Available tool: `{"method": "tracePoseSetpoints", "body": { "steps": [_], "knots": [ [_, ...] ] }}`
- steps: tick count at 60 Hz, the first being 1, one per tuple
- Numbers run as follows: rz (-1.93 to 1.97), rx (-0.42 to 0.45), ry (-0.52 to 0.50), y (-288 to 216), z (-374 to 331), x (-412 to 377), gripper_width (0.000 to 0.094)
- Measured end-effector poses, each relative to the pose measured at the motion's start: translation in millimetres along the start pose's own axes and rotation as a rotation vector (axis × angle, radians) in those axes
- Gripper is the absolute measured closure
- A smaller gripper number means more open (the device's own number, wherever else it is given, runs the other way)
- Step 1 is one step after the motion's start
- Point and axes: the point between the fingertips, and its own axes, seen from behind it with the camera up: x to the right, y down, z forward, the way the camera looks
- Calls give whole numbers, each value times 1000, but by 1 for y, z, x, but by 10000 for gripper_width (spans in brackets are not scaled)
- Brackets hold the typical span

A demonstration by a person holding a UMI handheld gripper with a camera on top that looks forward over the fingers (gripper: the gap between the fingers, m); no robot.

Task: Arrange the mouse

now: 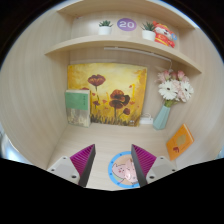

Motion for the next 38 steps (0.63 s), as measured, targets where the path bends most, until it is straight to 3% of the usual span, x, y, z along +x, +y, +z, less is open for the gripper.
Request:
{"method": "tracePoseSetpoints", "body": {
  "steps": [38],
  "knots": [
    [6,17,-9,34,-49,-84,230]
  ]
}}
